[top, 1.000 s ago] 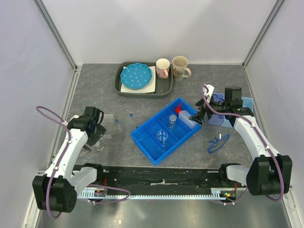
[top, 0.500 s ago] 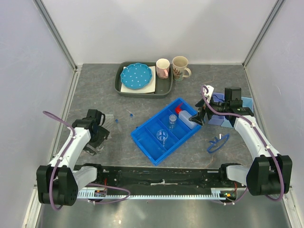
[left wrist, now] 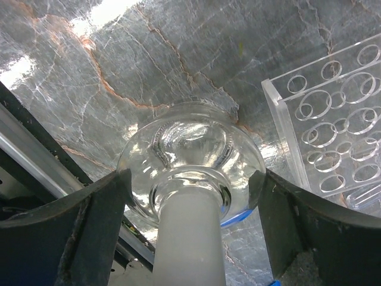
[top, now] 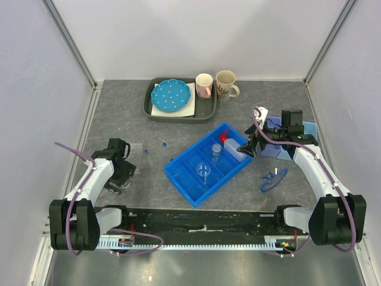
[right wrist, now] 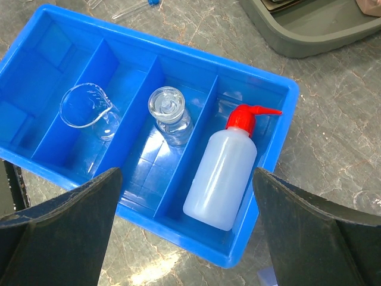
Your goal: Organize the chemistry lab equipment
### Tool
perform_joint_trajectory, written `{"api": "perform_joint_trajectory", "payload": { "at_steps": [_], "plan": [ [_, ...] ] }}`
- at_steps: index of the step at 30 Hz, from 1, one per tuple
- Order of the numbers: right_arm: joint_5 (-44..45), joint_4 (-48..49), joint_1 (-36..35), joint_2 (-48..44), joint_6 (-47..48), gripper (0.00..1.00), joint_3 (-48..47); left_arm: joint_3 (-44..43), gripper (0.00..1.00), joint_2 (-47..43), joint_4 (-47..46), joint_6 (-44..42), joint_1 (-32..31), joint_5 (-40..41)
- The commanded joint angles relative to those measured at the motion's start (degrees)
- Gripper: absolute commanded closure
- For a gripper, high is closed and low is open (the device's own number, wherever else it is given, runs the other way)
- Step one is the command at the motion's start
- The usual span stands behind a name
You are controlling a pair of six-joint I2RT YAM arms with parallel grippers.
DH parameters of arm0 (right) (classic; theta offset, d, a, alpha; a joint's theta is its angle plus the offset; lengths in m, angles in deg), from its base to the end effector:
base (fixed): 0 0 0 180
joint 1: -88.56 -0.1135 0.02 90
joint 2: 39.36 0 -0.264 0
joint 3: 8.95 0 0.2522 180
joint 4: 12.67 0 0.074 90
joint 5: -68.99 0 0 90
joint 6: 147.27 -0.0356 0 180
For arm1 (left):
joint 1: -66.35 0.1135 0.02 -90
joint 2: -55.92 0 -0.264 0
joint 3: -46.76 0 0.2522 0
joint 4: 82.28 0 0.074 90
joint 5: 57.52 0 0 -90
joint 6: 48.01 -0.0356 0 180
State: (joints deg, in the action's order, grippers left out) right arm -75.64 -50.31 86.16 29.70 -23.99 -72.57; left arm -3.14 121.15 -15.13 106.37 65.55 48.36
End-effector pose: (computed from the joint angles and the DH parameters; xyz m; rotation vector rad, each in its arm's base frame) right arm 0.2444 0.0393 0.2715 -1.0460 1.7776 0.7694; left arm 0.1669 0.0074 0.1792 -1.5360 2.4283 0.2359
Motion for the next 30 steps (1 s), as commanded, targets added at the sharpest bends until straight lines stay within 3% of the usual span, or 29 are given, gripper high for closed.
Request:
{"api": "perform_joint_trajectory", "payload": {
  "at_steps": [1, 4, 7, 10, 20, 30],
  "plan": [
    [-2.23, 0.5, 0.11, -0.06, 1.61, 0.02, -2.43, 0.81, 0.18, 0.42, -2.06, 2.33, 0.45, 0.2],
    [-1.97, 0.32, 0.11, -0.15, 1.88, 0.02, -2.52, 1.25, 0.3, -1.15, -1.27, 3.38, 0.71, 0.38],
    [-1.97, 0.24, 0.11, -0.15, 1.97, 0.02, -2.52, 1.07, 0.52, -4.14, -0.56, 3.3, 0.71, -0.23],
    [-1.88, 0.24, 0.11, -0.06, 2.14, 0.02, -2.52, 0.55, 0.62, -7.48, 0.14, 2.16, 0.71, -1.2],
    [-1.71, -0.11, 0.2, 0.03, 2.32, 0.02, -2.6, -4.89, 0.68, -15.3, 5.06, -5.13, 0.71, -5.76],
    [-1.35, -0.12, 0.2, 0.38, 2.49, 0.02, -2.6, -12.99, 0.72, -17.24, 3.57, -16.65, 0.71, -20.78]
  ]
}}
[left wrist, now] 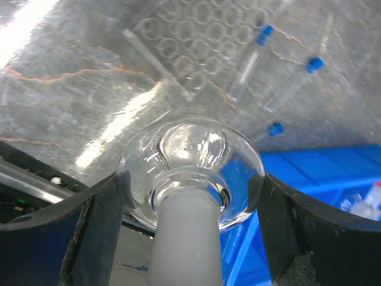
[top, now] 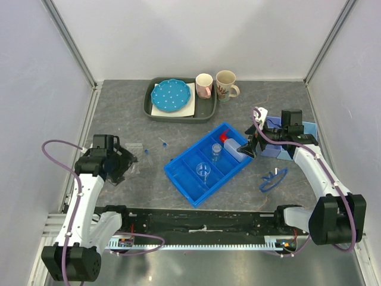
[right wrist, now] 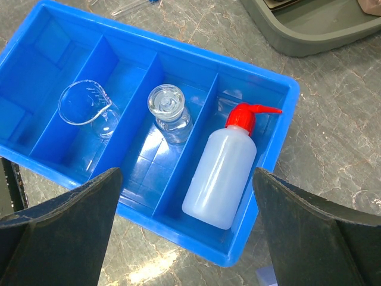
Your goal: Organize the chemistry lab equipment
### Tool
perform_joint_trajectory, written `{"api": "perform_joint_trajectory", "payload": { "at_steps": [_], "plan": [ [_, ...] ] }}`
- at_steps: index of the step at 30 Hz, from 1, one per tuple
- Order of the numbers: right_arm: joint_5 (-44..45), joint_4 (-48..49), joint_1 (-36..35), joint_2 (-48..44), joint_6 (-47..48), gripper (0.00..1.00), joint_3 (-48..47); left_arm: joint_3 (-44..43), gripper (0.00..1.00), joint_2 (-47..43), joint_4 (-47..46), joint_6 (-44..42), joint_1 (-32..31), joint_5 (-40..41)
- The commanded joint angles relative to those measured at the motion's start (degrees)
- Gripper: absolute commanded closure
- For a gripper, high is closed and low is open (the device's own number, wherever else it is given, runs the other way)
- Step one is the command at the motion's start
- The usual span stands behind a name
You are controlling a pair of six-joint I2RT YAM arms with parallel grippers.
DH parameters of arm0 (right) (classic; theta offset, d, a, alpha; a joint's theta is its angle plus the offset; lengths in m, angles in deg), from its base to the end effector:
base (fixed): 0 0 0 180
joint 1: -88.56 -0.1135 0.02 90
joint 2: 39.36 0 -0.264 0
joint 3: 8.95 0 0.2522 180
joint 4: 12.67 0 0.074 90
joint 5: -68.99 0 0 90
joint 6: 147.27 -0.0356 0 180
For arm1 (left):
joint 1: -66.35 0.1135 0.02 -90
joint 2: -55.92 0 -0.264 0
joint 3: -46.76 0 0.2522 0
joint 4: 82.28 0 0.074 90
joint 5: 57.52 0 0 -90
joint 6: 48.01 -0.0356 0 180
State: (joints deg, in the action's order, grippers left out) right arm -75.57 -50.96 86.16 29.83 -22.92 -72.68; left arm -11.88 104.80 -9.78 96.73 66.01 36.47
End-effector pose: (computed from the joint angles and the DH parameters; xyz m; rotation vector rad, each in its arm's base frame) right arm 0.2442 0.0393 0.2708 -1.0587 1.7764 0.7639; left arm 0.1451 0.0016 0.2578 -1.2451 2.3732 -0.2177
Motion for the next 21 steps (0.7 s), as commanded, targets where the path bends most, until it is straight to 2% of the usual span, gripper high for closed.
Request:
{"api": "perform_joint_trajectory", "payload": {
  "at_steps": [1, 8, 12, 17, 21],
  "plan": [
    [-1.33, 0.54, 0.2, 0.25, 1.42, 0.02, -2.49, -4.51, 0.72, -0.81, -2.31, -7.71, 0.25, -10.48],
    [-1.16, 0.54, 0.11, 0.6, 1.51, 0.02, -2.49, -3.9, 0.76, 0.07, -11.18, -13.87, -0.8, -26.12],
    [-0.81, 0.45, 0.2, 0.86, 1.69, 0.02, -2.58, -2.76, 0.76, -0.28, -18.3, -15.36, -4.31, -33.5],
    [-0.63, 0.36, 0.11, 1.04, 1.77, 0.02, -2.5, -3.45, 0.76, 2.7, -24.89, -17.12, -14.94, -34.23],
    [-0.45, 0.28, 0.11, 1.04, 1.86, 0.02, -2.58, -6.26, 0.77, 7.1, -26.13, -20.37, -23.55, -31.24]
  ]
}}
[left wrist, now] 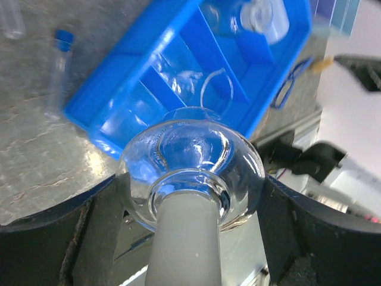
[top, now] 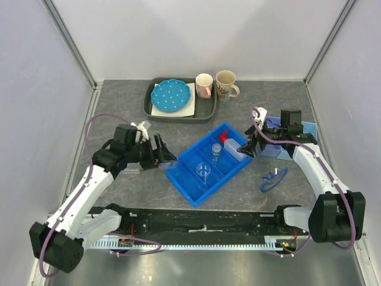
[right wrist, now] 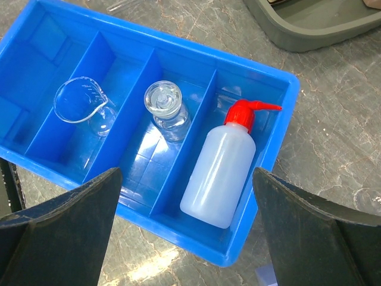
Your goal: Organize the chemistry lab equipment
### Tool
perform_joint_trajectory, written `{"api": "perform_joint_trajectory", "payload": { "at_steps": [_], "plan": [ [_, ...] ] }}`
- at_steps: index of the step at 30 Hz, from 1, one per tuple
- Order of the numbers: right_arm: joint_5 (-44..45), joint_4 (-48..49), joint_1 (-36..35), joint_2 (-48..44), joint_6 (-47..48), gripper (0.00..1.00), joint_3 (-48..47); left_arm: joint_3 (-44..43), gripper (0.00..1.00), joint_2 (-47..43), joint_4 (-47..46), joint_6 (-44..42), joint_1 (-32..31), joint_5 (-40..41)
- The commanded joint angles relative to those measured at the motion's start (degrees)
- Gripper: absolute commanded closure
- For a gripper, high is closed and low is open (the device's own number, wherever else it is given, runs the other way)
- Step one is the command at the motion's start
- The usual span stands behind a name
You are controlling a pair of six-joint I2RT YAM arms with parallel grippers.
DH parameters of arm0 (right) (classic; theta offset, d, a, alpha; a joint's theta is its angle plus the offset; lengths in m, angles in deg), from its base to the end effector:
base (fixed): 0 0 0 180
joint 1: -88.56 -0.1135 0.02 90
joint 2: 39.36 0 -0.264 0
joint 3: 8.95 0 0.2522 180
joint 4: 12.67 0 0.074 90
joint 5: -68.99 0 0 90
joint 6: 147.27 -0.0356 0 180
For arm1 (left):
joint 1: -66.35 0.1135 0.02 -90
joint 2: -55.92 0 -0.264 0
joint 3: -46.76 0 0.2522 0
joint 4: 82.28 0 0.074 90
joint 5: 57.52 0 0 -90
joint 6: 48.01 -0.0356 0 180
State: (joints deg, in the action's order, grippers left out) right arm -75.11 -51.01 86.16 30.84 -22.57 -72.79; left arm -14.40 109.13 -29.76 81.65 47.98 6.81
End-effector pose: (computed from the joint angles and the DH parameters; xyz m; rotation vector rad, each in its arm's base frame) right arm 0.2472 0.0392 0.2672 -1.0589 1.7920 0.7622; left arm 0.1728 -0.0736 0.2854 -0.2252 2.4756 -0.9955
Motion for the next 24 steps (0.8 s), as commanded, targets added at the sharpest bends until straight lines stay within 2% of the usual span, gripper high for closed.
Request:
{"api": "perform_joint_trajectory", "payload": {
  "at_steps": [1, 8, 15, 24],
  "plan": [
    [-0.91, 0.23, 0.11, 0.03, 1.51, 0.02, -2.47, -4.63, 0.77, 3.56, -6.24, -7.56, -7.88, -1.4],
    [-0.82, 0.14, 0.11, 0.03, 1.78, 0.02, -2.47, -7.97, 0.76, 10.33, -5.02, -13.82, -14.14, 0.88],
    [-0.65, -0.03, 0.11, 0.21, 1.95, 0.02, -2.56, -13.07, 0.75, 18.41, -0.36, -19.43, -22.13, 9.84],
    [-0.65, -0.21, 0.11, 0.56, 2.22, 0.02, -2.65, -16.15, 0.74, 25.97, 4.3, -24.88, -26.54, 15.47]
  ]
}}
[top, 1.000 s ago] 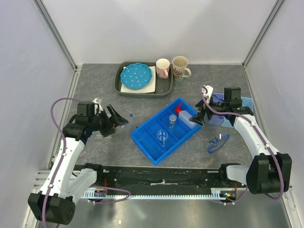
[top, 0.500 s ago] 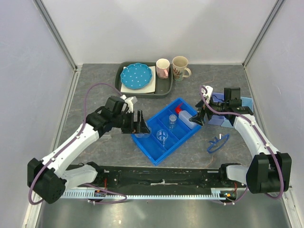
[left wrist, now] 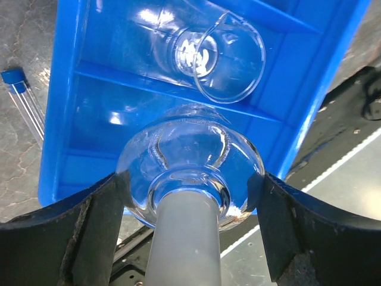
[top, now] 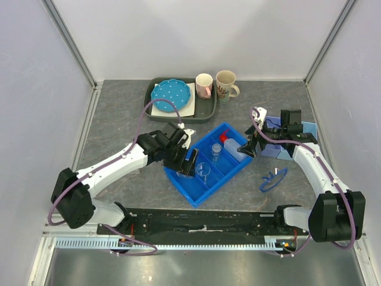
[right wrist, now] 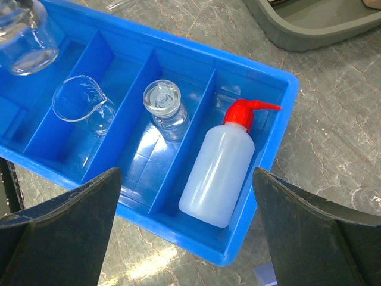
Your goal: Organize the chemistry lab equipment
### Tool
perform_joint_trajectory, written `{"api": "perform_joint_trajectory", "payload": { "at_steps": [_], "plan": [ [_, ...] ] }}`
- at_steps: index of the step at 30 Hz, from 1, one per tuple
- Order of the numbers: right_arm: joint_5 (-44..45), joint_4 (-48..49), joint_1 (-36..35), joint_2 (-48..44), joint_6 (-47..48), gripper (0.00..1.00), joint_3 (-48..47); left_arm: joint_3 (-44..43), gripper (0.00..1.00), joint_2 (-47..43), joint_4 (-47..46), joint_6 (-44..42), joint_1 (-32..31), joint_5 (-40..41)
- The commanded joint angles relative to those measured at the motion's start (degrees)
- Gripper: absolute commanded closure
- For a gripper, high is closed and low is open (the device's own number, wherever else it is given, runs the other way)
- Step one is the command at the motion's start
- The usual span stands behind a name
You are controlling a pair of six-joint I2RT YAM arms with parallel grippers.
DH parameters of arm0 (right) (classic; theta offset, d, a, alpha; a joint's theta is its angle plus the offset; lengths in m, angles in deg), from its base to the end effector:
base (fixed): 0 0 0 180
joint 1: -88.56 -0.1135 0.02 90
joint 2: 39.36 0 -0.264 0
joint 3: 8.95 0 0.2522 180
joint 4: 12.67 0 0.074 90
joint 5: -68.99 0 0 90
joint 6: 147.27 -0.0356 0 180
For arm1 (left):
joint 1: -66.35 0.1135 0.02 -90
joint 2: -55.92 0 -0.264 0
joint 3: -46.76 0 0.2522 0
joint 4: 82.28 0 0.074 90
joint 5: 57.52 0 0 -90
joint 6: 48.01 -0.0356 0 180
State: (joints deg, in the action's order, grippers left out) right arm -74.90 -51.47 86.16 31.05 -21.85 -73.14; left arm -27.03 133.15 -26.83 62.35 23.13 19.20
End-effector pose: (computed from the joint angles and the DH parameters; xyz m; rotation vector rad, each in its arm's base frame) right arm 0.2479 0.0392 0.2677 -1.0674 1.7910 0.7543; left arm 0.1908 -0.1905 0.2628 0.6259 2.6508 -0.6686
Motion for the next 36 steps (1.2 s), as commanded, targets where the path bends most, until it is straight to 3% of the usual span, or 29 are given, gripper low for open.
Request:
{"api": "perform_joint_trajectory", "payload": {
  "at_steps": [1, 19, 36],
  "plan": [
    [-0.87, 0.16, 0.2, 0.43, 1.49, 0.02, -2.3, -3.78, 0.74, 2.57, 1.55, -6.2, -2.04, 3.08],
    [-0.69, -0.19, 0.2, 0.87, 1.85, 0.02, -2.48, -5.27, 0.64, 12.58, 2.6, -13.59, -6.96, 8.62],
    [-0.52, -0.54, 0.11, 0.87, 2.29, 0.02, -2.56, -5.54, 0.24, 14.44, 2.34, -13.33, -8.28, 10.73]
  ]
}}
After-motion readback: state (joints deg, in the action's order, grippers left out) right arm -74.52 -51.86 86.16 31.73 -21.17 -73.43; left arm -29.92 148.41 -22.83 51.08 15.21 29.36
